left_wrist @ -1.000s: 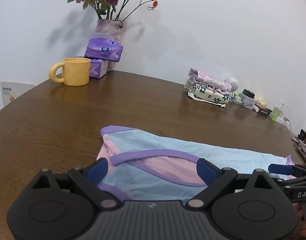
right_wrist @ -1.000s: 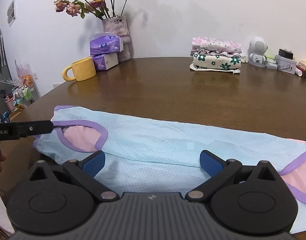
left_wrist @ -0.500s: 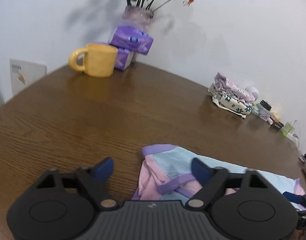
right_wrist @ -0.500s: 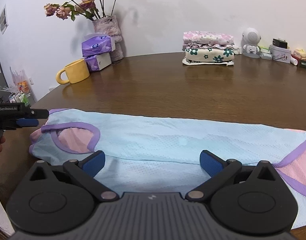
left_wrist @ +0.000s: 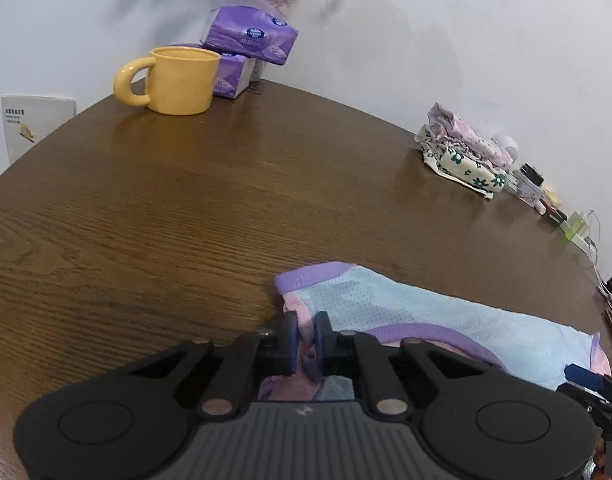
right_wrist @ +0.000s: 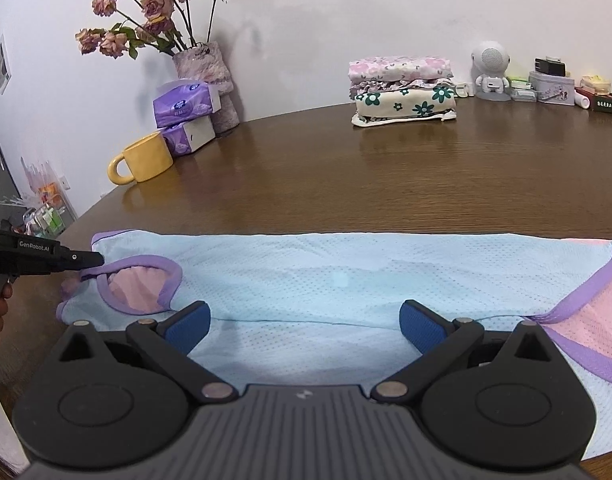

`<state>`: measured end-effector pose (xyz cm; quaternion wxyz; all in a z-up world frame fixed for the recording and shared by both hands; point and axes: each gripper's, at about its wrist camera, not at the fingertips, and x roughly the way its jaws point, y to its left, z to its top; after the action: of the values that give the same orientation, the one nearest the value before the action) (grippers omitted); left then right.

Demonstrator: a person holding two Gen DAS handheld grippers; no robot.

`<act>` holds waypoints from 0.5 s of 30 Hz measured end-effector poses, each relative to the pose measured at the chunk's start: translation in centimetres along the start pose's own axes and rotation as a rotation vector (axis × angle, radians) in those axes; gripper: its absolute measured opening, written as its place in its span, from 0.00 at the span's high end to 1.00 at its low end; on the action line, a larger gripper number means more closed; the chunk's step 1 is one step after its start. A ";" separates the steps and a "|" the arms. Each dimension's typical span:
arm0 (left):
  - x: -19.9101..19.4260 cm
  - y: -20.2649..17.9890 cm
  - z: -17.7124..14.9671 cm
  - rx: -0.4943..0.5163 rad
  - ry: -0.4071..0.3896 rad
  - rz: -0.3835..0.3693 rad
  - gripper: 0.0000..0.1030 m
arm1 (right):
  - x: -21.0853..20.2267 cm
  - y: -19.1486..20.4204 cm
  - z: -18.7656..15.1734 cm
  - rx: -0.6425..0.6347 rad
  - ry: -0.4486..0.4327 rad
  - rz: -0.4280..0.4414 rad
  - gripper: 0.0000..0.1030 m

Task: Fold clothes
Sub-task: 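Grasp the pink end with the left gripper while the right gripper grasps beside it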

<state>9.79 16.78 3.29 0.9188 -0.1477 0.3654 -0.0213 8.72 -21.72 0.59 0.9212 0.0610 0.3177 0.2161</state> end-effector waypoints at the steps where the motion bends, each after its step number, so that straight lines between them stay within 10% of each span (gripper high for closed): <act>1: -0.1 -0.3 0.0 0.009 -0.009 0.006 0.97 | -0.1 -0.2 0.0 0.002 -0.001 0.002 0.00; 15: -2.6 -7.8 -0.3 0.361 -0.127 0.187 0.97 | -0.9 -2.3 0.2 0.051 -0.022 0.033 0.00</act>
<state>8.23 9.56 7.00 0.9495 0.0530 0.3091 0.0085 9.06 -24.12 0.72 0.9191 0.0921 0.3120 0.2226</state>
